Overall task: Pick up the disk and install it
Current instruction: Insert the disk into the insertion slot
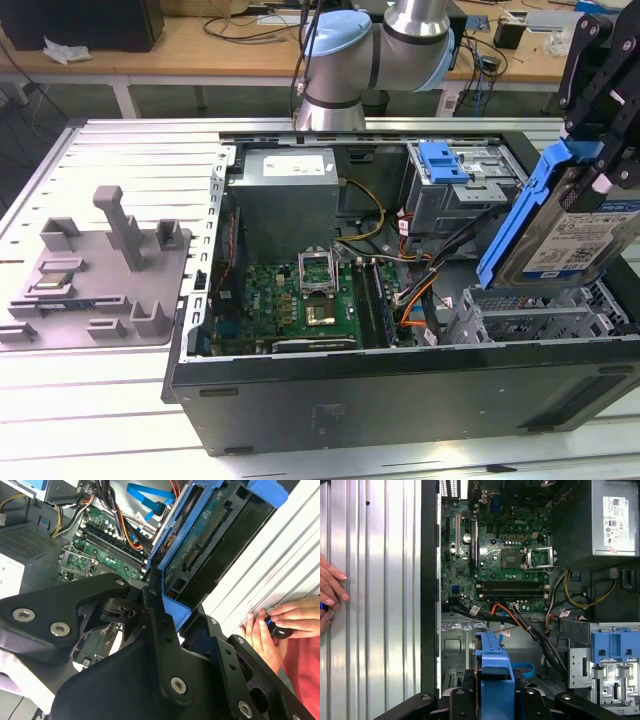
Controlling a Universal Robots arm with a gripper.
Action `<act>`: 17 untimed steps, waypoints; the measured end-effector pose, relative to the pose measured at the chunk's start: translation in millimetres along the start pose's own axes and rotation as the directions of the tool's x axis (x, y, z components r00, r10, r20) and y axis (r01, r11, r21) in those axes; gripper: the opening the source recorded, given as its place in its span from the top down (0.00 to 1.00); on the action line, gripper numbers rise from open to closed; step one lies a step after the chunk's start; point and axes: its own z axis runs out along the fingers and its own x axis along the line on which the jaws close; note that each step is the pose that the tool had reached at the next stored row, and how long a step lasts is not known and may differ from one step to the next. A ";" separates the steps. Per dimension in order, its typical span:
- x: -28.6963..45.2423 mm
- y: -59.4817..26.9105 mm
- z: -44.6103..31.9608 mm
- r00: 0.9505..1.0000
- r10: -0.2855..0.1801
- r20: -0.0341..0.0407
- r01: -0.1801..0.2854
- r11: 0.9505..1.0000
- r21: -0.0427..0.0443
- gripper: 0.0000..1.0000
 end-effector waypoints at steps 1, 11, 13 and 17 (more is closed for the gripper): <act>0.0 -0.1 0.2 1.000 0.000 0.000 0.000 1.000 0.000 0.63; 0.6 -0.6 4.3 1.000 -0.001 0.000 0.001 1.000 0.000 0.63; 1.6 -0.7 6.0 1.000 -0.002 0.000 0.002 1.000 0.000 0.63; 2.6 -0.8 8.3 1.000 -0.002 0.000 0.002 1.000 0.000 0.63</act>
